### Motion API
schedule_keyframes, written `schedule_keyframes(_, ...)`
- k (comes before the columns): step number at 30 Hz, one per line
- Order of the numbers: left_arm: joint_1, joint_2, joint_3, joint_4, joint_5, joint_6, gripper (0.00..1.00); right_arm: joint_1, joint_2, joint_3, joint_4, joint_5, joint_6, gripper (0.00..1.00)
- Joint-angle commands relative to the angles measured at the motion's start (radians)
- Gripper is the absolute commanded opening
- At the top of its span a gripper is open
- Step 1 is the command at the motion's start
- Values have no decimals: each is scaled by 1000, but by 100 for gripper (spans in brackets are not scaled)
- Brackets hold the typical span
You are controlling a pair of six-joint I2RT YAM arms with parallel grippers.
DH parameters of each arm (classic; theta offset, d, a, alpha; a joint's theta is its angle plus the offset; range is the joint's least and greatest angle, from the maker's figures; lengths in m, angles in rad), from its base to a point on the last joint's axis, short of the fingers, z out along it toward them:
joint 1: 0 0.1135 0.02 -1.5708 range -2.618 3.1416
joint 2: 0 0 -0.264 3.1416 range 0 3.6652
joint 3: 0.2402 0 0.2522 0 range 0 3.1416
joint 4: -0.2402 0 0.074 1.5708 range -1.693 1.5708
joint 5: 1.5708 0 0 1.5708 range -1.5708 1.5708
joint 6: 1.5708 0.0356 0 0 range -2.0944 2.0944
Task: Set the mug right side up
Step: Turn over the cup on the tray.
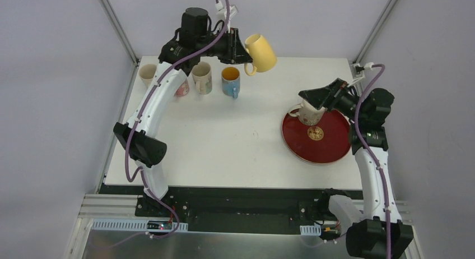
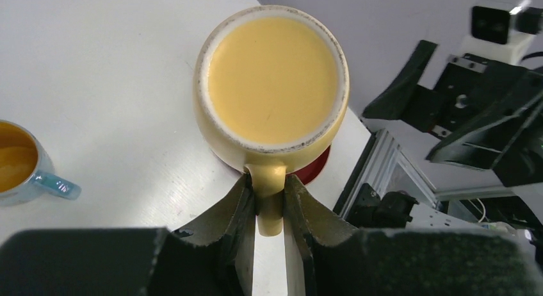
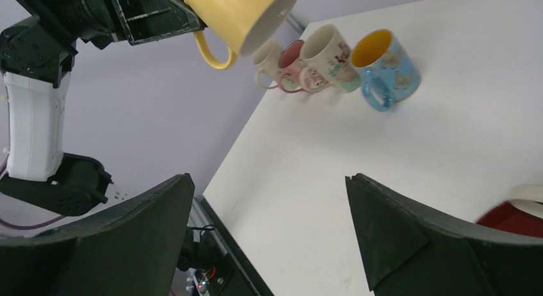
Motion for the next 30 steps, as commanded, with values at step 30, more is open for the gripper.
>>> schedule_keyframes(30, 95, 67, -152, 509, 112, -517, 0, 452, 723, 52, 1198, 259, 844, 92)
